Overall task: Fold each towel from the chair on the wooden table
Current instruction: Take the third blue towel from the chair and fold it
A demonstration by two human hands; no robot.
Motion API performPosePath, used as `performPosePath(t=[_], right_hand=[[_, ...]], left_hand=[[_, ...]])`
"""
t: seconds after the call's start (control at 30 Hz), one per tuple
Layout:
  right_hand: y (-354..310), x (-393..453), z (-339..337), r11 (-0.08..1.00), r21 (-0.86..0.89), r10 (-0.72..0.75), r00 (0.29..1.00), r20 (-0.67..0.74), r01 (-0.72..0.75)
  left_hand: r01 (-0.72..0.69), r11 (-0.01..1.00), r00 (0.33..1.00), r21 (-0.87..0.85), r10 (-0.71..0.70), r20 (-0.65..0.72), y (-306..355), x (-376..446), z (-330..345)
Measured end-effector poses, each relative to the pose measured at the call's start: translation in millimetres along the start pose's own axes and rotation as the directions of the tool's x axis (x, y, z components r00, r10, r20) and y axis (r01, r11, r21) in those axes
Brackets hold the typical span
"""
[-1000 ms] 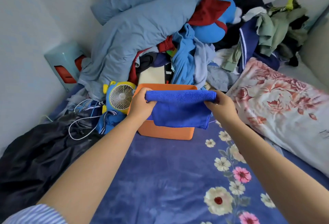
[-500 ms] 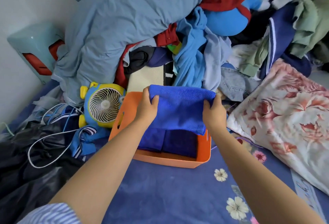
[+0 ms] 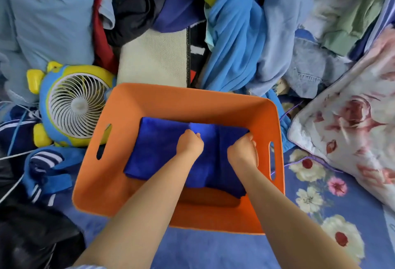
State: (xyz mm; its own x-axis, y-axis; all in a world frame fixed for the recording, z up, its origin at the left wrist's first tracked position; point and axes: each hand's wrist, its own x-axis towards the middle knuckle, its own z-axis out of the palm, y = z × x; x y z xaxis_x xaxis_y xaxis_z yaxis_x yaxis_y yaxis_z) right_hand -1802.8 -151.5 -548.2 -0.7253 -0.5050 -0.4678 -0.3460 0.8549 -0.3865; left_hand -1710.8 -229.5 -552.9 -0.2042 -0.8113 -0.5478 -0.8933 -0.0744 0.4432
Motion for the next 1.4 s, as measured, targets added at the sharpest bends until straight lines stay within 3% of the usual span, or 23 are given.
performPosePath(t=[0.1,0.17,0.2,0.23,0.3,0.33,0.37,0.4,0.43,0.47,0.53,0.67,0.7,0.8,0.87,1.0,1.27,1.4], right_hand=[[-4.2,9.2,3.7,0.993,-0.088,0.087,0.996,0.02,-0.084],[1.7,13.7,8.7,0.834,-0.551,0.011,0.998,0.066,0.027],[5.3,17.4,12.4,0.794,-0.607,0.003,0.998,0.06,0.034],[12.3,25.2,18.5,0.779,-0.62,-0.025,0.993,0.115,0.091],[9.7,29.8,22.8,0.796,-0.604,0.001,0.998,0.068,0.04],[17.0,35.0,32.4,0.867,-0.493,-0.04,0.997,0.067,0.068],[18.1,33.3,35.8,0.971,-0.238,-0.019,1.0,0.018,0.022],[20.0,32.4,35.3,1.0,-0.004,0.015,0.998,-0.054,-0.015],[21.0,30.9,37.1,0.997,-0.038,-0.068,0.991,-0.119,0.064],[21.6,30.3,39.4,0.958,-0.243,-0.184,0.975,-0.126,0.149],[30.7,29.6,48.6,0.876,-0.446,-0.248,0.965,-0.088,0.184],[43.5,31.1,60.5,0.845,-0.46,-0.3,0.954,0.014,0.272],[48.1,32.3,63.6,0.836,-0.474,-0.292,0.956,0.044,0.277],[55.9,36.1,68.6,0.846,-0.436,-0.298,0.95,0.09,0.307],[56.8,38.9,70.6,0.861,-0.392,-0.307,0.945,0.109,0.325],[56.3,46.5,71.6,0.871,-0.365,-0.298,0.944,0.139,0.329],[39.7,40.6,44.1,0.863,-0.397,-0.211,0.937,0.277,0.312],[21.6,17.9,12.6,0.891,-0.324,-0.263,0.943,0.202,0.318]], left_hand=[[-0.022,0.999,1.0,0.045,0.021,0.015,2.8,19.2,14.2],[-0.026,0.997,0.999,0.076,0.024,0.028,0.8,28.0,22.7],[-0.035,0.996,0.999,0.085,0.033,0.029,-0.6,30.9,28.0],[-0.053,0.995,0.998,0.088,0.052,0.023,-2.4,33.1,32.6],[-0.089,0.991,0.996,0.103,0.092,-0.021,-8.8,37.0,39.9],[-0.106,0.987,0.992,0.12,0.113,-0.054,-13.2,39.8,42.8],[-0.128,0.982,0.986,0.137,0.141,-0.086,-17.9,41.6,45.2],[-0.151,0.977,0.979,0.152,0.169,-0.111,-22.8,43.3,47.5],[-0.178,0.968,0.971,0.176,0.202,-0.127,-26.8,45.2,49.7],[-0.201,0.954,0.961,0.222,0.236,-0.143,-31.2,45.8,51.3],[-0.269,0.882,0.909,0.387,0.366,-0.202,-38.4,40.4,51.1],[-0.472,0.633,0.667,0.614,0.712,-0.22,-48.8,33.5,55.5],[-0.512,0.609,0.662,0.606,0.729,-0.173,-52.3,33.1,58.9],[-0.507,0.637,0.797,0.581,0.603,0.036,-60.4,35.9,72.4],[-0.468,0.654,0.831,0.594,0.555,0.044,-66.8,39.9,77.0],[-0.442,0.658,0.85,0.61,0.524,0.05,-65.9,43.0,80.1],[-0.425,0.623,0.894,0.657,0.402,0.198,-36.9,31.9,50.6],[-0.407,0.608,0.891,0.681,0.427,0.152,-13.5,7.5,18.4]])
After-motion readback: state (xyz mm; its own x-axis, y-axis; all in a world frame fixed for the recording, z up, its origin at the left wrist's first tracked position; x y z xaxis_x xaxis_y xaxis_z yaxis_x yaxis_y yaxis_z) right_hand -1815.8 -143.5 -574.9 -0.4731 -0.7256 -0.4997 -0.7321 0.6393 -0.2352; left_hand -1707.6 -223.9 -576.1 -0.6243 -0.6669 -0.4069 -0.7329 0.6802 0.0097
